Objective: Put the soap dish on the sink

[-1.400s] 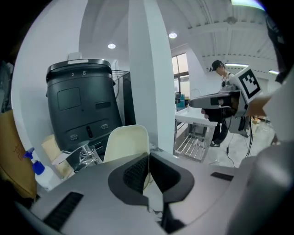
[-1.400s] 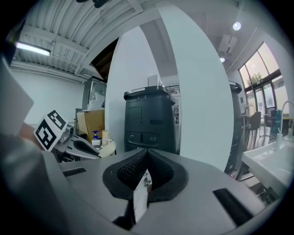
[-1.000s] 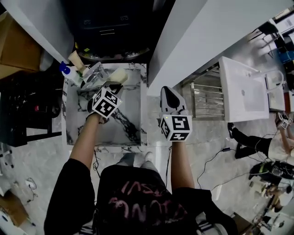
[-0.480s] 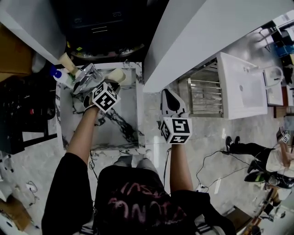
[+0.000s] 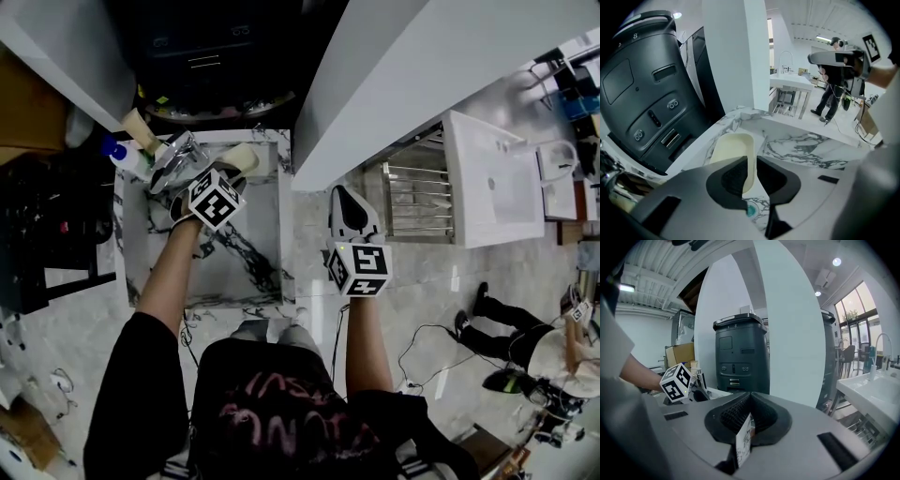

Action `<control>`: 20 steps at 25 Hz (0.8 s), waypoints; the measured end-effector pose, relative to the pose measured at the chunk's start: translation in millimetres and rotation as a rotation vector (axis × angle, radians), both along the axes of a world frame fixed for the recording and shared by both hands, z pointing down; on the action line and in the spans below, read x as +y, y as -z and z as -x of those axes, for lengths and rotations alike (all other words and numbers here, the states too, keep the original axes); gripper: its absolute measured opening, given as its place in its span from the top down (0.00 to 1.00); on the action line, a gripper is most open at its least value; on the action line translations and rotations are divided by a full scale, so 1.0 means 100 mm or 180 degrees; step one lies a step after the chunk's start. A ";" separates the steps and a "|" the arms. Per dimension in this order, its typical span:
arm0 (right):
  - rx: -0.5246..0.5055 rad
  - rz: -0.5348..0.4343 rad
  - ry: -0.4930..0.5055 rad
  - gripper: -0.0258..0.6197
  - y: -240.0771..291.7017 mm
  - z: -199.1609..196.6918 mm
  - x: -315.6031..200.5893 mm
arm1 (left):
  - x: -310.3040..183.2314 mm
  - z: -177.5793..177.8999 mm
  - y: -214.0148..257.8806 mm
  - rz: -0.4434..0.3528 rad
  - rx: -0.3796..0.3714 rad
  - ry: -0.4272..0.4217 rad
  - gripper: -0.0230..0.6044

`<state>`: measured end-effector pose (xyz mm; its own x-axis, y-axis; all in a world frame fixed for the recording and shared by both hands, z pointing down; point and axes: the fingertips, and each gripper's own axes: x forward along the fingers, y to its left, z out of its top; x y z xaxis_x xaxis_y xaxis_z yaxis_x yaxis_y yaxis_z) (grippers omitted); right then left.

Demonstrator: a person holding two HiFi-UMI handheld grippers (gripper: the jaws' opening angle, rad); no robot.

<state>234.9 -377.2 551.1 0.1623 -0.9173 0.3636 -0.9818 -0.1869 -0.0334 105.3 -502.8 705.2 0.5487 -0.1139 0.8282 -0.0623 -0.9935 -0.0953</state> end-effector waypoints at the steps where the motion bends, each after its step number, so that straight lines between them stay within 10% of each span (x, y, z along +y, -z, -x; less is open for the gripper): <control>1: -0.0003 -0.0003 0.0002 0.94 0.01 0.01 0.00 | 0.00 0.01 0.02 0.0001 0.0011 0.0003 0.85; 20: -0.0021 -0.0206 0.0163 0.94 0.33 0.23 0.14 | 0.18 0.19 0.77 -0.0157 0.0722 0.0610 0.92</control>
<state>212.2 -363.2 518.2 0.1123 -0.9460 0.3042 -0.9898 -0.1336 -0.0503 86.4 -484.8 627.7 0.6838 -0.2703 0.6778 -0.2734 -0.9561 -0.1055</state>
